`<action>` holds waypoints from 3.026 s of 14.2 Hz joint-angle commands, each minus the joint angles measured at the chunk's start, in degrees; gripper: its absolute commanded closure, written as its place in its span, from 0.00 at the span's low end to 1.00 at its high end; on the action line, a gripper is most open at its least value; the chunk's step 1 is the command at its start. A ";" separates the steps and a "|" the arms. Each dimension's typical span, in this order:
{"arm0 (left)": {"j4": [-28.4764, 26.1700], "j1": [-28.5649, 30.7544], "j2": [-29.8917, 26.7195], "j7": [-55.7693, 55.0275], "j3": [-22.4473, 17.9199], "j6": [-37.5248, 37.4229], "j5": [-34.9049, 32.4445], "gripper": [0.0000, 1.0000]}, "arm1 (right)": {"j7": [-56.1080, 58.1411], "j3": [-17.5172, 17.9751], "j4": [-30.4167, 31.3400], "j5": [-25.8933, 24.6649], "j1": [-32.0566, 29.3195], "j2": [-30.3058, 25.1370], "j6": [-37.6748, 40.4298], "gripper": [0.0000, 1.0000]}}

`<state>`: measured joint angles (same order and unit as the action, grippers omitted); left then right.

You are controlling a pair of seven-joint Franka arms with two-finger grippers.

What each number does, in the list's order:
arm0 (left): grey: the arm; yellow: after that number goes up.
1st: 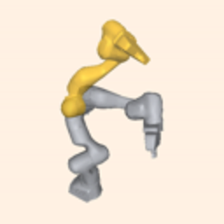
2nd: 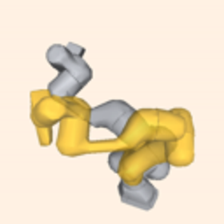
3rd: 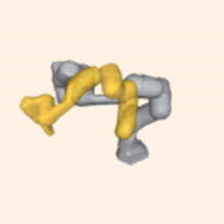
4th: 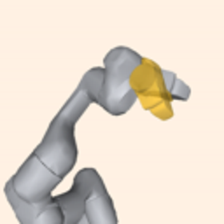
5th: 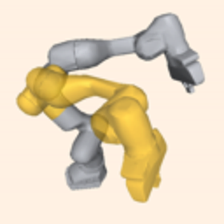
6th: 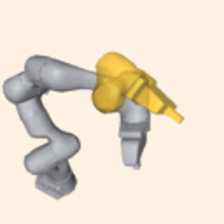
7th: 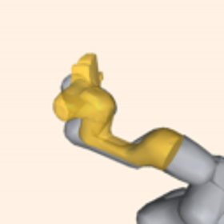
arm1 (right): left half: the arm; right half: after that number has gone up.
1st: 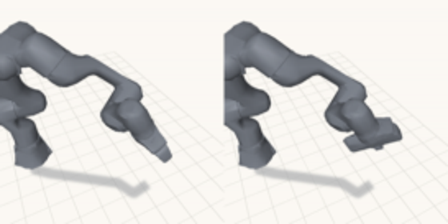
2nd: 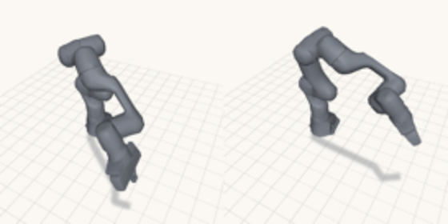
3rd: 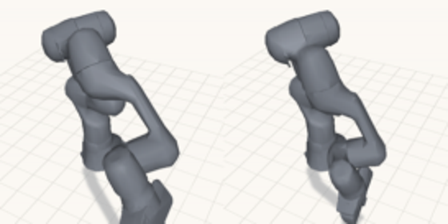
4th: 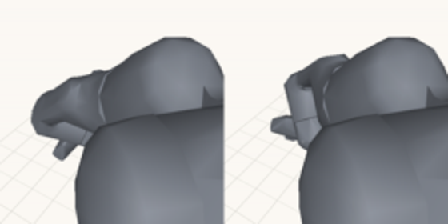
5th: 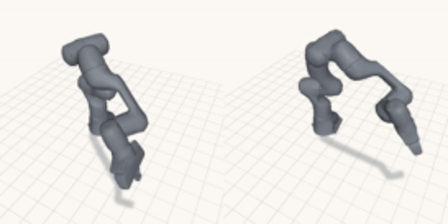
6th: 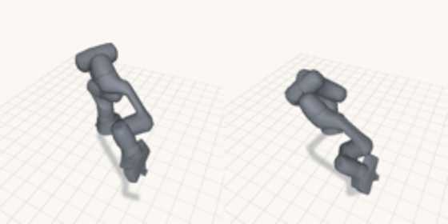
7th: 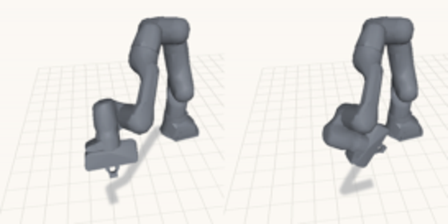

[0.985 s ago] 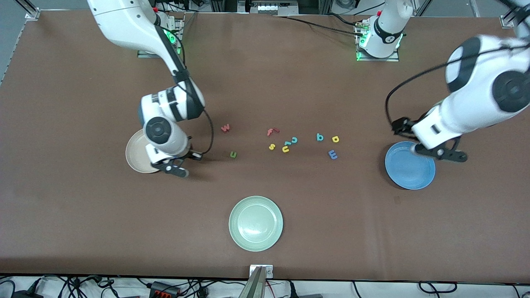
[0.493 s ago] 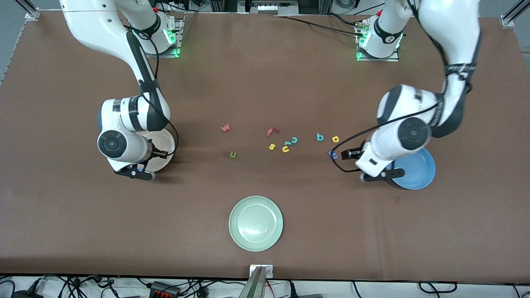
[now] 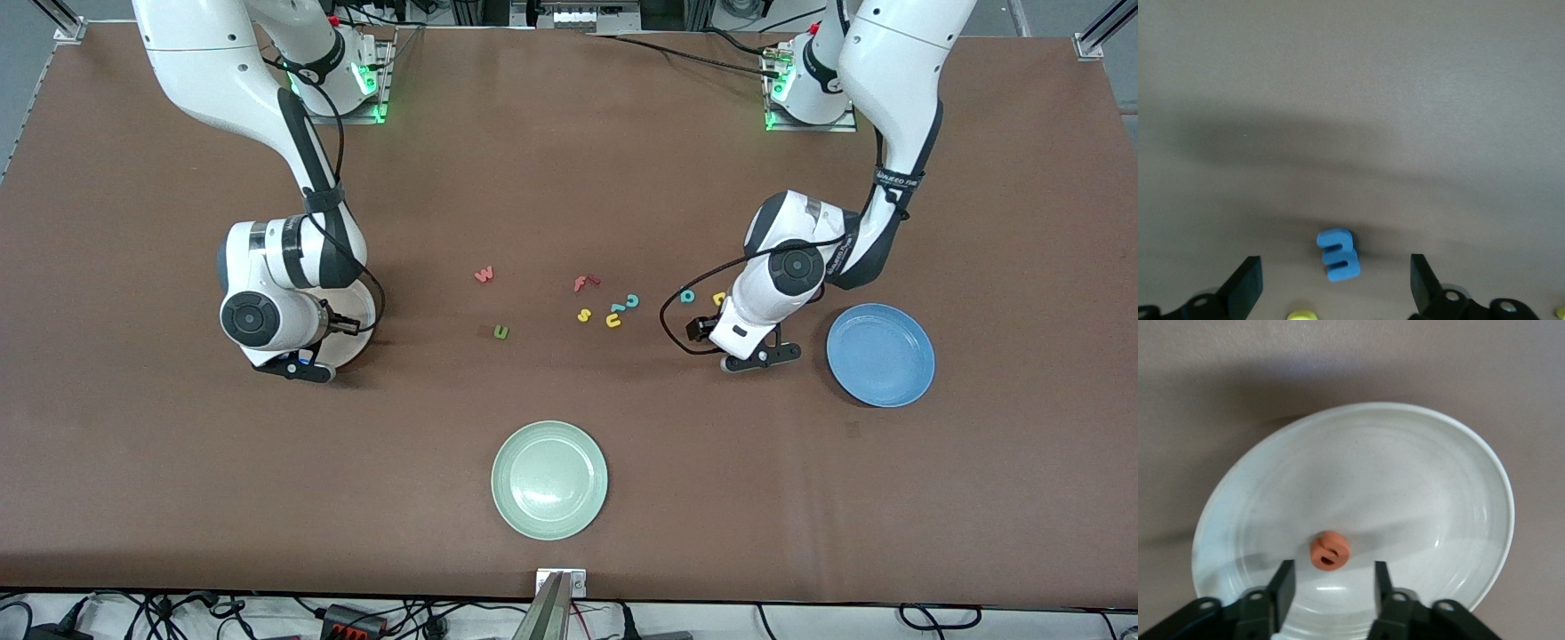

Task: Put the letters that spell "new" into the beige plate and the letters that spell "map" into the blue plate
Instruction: 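Grasp the blue m with the left gripper while the right gripper returns, then place the blue m on the blue plate while the right gripper grasps green n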

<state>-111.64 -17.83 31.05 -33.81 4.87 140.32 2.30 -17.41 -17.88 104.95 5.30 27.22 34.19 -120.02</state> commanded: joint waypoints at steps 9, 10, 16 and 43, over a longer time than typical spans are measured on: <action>0.63 -0.27 -2.15 -0.65 -0.83 -4.99 0.08 0.00 | 5.82 8.82 -7.91 8.31 3.18 0.34 -1.08 0.00; 0.20 -0.28 -1.53 -0.65 -0.74 -2.79 0.08 0.00 | 3.46 8.82 -8.35 8.50 4.85 1.05 -2.39 0.00; -0.07 -1.24 1.81 -1.79 -0.48 0.47 0.16 0.38 | -18.06 8.74 -15.20 8.41 10.39 7.37 -3.20 0.22; 3.26 19.77 -2.66 31.52 -0.66 -13.21 -8.01 0.00 | -27.95 8.56 -17.76 7.97 14.18 11.87 -8.65 0.72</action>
<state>-108.48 2.74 31.04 -2.63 3.41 130.74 -4.67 -45.53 -9.07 88.07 12.89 41.66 45.85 -128.91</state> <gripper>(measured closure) 0.502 0.683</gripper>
